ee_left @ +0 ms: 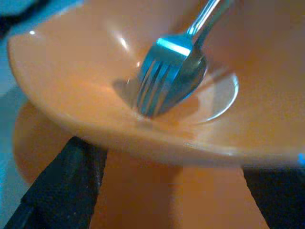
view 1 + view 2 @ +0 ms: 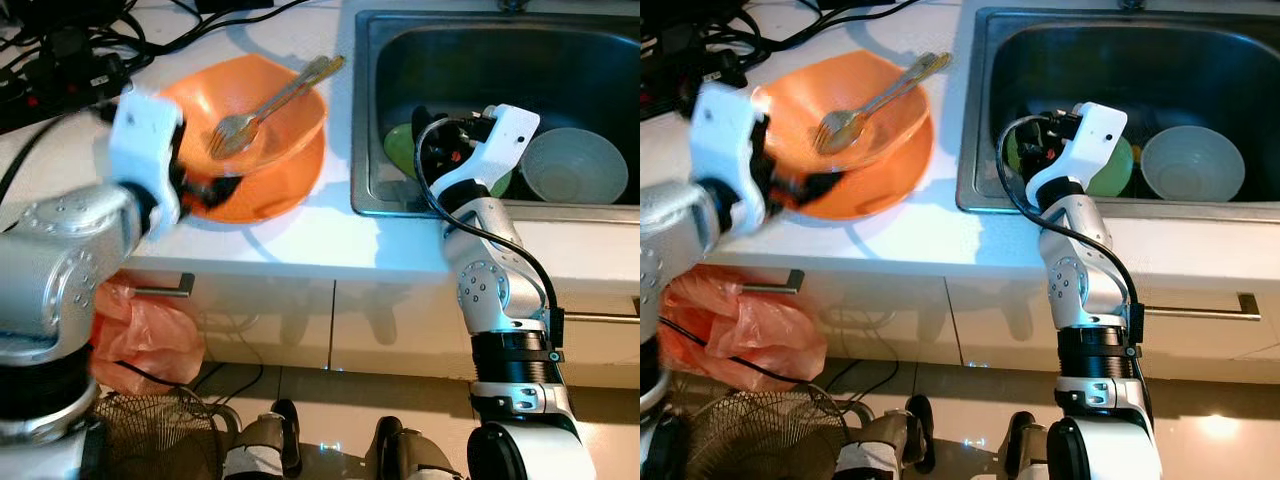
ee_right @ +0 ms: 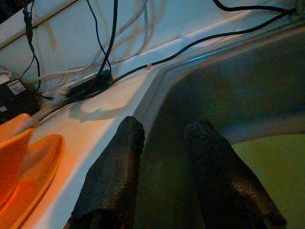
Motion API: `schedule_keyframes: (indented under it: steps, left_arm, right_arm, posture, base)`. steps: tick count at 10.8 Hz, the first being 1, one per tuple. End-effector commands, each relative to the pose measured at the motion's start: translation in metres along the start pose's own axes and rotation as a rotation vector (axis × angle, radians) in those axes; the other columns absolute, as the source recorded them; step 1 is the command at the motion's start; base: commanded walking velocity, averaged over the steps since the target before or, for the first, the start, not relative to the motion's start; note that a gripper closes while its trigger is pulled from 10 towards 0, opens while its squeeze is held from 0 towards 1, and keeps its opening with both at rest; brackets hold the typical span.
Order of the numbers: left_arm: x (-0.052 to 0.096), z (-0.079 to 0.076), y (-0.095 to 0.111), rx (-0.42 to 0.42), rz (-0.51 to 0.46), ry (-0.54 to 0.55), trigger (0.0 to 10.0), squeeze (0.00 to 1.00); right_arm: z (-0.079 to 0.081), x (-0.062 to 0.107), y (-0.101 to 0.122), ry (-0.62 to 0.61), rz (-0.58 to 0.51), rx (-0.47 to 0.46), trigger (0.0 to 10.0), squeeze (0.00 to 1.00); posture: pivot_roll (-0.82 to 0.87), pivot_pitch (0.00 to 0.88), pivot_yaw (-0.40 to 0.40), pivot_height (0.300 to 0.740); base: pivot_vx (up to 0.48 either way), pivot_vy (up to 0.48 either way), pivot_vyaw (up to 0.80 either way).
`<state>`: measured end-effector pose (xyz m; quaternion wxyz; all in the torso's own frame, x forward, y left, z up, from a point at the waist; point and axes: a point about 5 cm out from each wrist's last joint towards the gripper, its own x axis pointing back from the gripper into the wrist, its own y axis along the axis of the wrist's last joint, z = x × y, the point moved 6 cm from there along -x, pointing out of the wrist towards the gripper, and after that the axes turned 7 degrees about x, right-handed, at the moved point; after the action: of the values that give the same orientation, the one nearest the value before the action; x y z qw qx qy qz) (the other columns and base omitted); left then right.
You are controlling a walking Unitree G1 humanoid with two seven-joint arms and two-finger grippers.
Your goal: Kitchen organization
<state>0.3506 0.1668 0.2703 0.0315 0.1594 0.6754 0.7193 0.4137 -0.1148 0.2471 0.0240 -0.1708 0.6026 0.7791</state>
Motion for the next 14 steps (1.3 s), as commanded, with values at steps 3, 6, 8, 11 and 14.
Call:
schedule_keyframes:
  steps: [3, 6, 8, 11, 14]
  left_arm:
    - [0.012, 0.006, 0.01, -0.057, -0.014, 0.012, 10.0, 0.0]
    - [0.025, 0.019, -0.003, -0.148, 0.08, 0.026, 10.0, 0.0]
    - [0.037, 0.044, 0.001, -0.231, 0.119, 0.109, 10.0, 0.0]
    - [0.057, 0.102, 0.04, -0.472, 0.027, 0.462, 10.0, 0.0]
    - [0.042, 0.076, 0.076, -0.457, -0.32, 0.441, 10.0, 0.0]
  right_arm:
    - [0.002, 0.0, -0.009, 0.005, 0.032, -0.01, 10.0, 0.0]
    - [0.008, -0.001, -0.012, 0.026, 0.039, -0.019, 10.0, 0.0]
    - [0.008, -0.001, -0.012, 0.03, 0.041, -0.018, 10.0, 0.0]
    - [0.011, -0.003, -0.013, 0.041, 0.044, -0.022, 10.0, 0.0]
    - [0.012, -0.003, -0.012, 0.045, 0.04, -0.019, 10.0, 0.0]
  posture:
    - [0.19, 0.263, 0.032, 0.74]
    - [0.2, 0.269, 0.021, 0.74]
    - [0.2, 0.268, 0.013, 0.74]
    - [0.2, 0.263, 0.009, 0.74]
    - [0.18, 0.252, 0.009, 0.74]
  base:
    - [0.0, 0.0, 0.0]
    - [0.0, 0.0, 0.0]
    - [0.0, 0.0, 0.0]
    - [0.0, 0.0, 0.0]
    - [0.0, 0.0, 0.0]
